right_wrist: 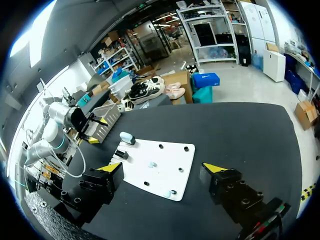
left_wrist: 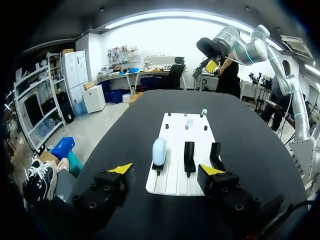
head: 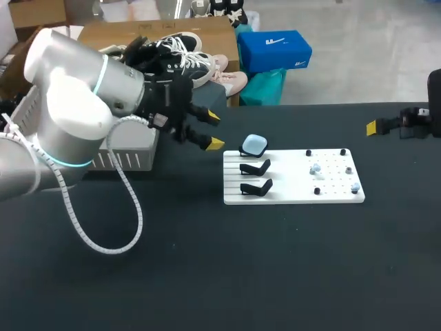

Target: Pick up each earbud case from the left stands, insert the matching earbuds, close the lid, and place the case in the box.

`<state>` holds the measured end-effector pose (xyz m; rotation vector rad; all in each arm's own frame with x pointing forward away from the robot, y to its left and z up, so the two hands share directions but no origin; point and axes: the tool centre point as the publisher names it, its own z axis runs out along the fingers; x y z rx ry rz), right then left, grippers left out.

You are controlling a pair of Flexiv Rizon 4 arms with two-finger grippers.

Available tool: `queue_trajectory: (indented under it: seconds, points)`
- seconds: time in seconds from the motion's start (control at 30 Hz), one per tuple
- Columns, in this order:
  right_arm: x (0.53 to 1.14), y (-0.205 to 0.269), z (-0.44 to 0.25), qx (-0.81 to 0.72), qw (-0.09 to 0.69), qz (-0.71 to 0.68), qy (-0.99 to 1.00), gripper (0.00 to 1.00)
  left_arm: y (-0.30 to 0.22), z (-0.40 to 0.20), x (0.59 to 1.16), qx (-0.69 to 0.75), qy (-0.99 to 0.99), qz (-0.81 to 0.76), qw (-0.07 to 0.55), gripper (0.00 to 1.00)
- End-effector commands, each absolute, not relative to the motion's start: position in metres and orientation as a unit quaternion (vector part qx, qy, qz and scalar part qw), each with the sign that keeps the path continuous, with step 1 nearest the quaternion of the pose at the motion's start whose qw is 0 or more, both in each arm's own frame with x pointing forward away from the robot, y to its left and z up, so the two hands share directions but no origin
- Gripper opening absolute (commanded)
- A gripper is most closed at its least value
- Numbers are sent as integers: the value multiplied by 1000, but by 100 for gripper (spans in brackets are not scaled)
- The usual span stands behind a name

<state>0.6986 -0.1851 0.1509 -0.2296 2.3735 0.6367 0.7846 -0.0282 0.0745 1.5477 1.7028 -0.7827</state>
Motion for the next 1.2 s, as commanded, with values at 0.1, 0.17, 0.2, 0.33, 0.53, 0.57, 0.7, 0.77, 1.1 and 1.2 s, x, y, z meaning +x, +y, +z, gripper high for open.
queue_trajectory:
  seconds: [0.1, 0.17, 0.2, 0.33, 0.53, 0.57, 0.7, 0.77, 1.1, 1.2]
  points:
    - [700, -186, 150, -89, 330, 245, 907, 100, -36, 60, 789, 600, 651, -277, 372, 70]
    - [700, -186, 150, -89, 330, 245, 907, 100, -37, 59, 792, 598, 653, -279, 371, 67]
    - [700, -186, 150, -89, 330, 245, 907, 100, -38, 58, 792, 601, 651, -280, 370, 66]
    - [700, -186, 150, -89, 330, 245, 907, 100, -42, 56, 794, 601, 647, -299, 361, 66]
    - [700, -186, 150, -89, 330, 245, 907, 100, -49, 54, 795, 602, 643, -312, 356, 60]
    - [700, -186, 150, -89, 330, 245, 907, 100, -50, 53, 795, 602, 643, -312, 356, 58]
    - [700, -186, 150, -89, 330, 245, 907, 100, -56, 47, 798, 602, 644, -316, 352, 56]
    - [700, -186, 150, -89, 330, 245, 907, 100, -58, 45, 799, 602, 644, -317, 350, 58]
    - [700, -186, 150, -89, 330, 245, 907, 100, -66, 40, 803, 604, 641, -326, 343, 58]
    - [700, -186, 150, -89, 330, 245, 907, 100, -68, 38, 802, 604, 641, -328, 342, 55]
